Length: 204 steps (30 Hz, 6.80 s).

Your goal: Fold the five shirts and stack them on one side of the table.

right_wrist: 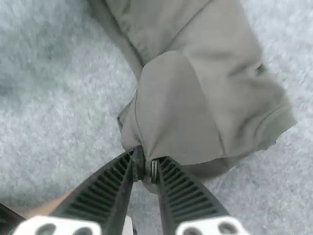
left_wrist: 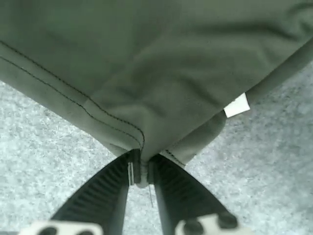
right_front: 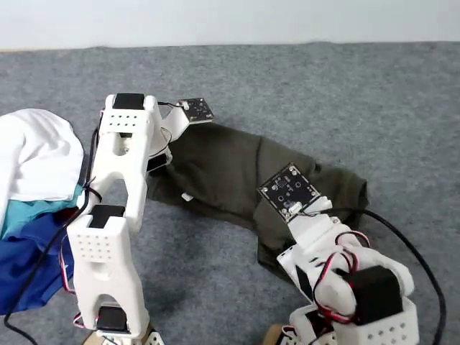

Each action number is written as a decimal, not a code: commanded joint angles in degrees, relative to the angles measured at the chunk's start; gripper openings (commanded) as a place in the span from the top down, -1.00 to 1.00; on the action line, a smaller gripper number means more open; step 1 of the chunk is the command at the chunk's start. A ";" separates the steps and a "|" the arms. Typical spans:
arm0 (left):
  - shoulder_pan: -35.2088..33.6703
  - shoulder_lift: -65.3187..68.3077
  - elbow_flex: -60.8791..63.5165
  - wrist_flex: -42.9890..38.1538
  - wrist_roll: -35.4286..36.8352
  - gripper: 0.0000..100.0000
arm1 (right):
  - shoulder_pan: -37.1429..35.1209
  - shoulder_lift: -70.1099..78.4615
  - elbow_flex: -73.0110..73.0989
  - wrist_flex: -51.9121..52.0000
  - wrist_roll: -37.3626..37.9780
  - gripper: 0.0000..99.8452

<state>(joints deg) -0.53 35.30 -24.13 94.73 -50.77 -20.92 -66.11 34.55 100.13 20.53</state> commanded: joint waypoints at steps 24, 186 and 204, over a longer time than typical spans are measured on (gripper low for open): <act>0.26 2.20 -2.24 -0.79 4.75 0.99 | -1.10 -0.13 14.77 -5.93 6.15 0.98; -4.22 -29.27 3.03 5.63 56.88 0.97 | 28.18 74.86 -19.25 -32.57 -31.91 0.90; -4.13 -29.36 3.03 5.63 56.79 0.97 | 34.24 75.30 -35.16 -20.97 -31.74 0.98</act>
<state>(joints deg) -4.31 9.27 -20.79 98.95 6.73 10.99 9.41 4.04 78.59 -10.95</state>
